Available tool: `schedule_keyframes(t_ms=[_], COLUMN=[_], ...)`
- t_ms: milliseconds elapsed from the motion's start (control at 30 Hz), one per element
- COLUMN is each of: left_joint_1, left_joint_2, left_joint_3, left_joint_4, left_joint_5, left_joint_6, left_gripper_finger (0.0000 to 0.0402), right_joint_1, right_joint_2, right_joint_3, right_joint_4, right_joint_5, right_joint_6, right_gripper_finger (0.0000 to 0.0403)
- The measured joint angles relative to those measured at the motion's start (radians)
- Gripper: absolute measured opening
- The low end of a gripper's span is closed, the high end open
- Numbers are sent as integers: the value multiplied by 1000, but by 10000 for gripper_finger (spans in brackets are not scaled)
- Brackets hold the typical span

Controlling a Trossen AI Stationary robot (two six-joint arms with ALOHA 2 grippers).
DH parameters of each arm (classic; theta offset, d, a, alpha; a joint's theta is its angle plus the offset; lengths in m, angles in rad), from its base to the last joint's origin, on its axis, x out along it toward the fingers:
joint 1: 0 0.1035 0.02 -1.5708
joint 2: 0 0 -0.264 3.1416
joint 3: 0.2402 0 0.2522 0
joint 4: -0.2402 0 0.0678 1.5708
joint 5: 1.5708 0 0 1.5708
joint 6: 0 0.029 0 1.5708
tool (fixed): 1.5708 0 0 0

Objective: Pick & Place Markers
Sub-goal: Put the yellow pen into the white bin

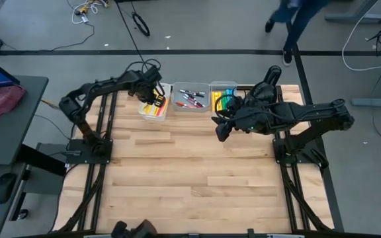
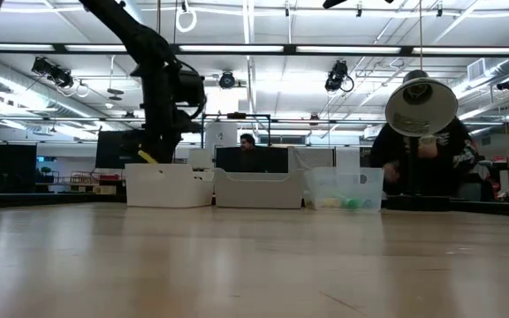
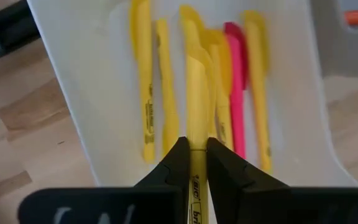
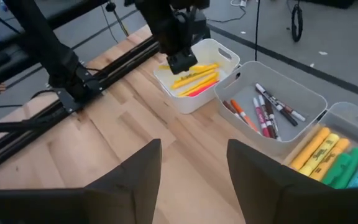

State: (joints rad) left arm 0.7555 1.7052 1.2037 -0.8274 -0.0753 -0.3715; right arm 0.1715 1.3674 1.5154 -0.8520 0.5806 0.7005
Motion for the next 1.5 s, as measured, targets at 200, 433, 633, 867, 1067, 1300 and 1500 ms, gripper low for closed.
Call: schedule_keyframes(t_ms=[200,433,633,867,1067,1300,1500], left_joint_1=[14,13,13,13,13,13,13], left_joint_2=[47,69,70,70,70,70,70], left_joint_3=[0,0,0,0,0,0,0], left_joint_4=[39,76,76,76,76,72,37], left_joint_5=[-6,-17,-46,-62,-62,-60,-59], left_joint_6=[-10,-39,-63,-63,-63,-64,-89], left_gripper_finger=[49,49,53,54,55,55,56], right_joint_1=[1,0,0,0,9,33,42], right_joint_2=[0,0,0,0,0,-1,-1], right_joint_3=[0,0,0,0,0,0,0], right_joint_4=[-2,-10,-10,-10,-9,-9,-9], right_joint_5=[-44,-50,-50,-50,-50,-50,-50], right_joint_6=[-1,-13,-28,-28,-28,-29,-27], right_gripper_finger=[185,185,185,185,185,185,185])
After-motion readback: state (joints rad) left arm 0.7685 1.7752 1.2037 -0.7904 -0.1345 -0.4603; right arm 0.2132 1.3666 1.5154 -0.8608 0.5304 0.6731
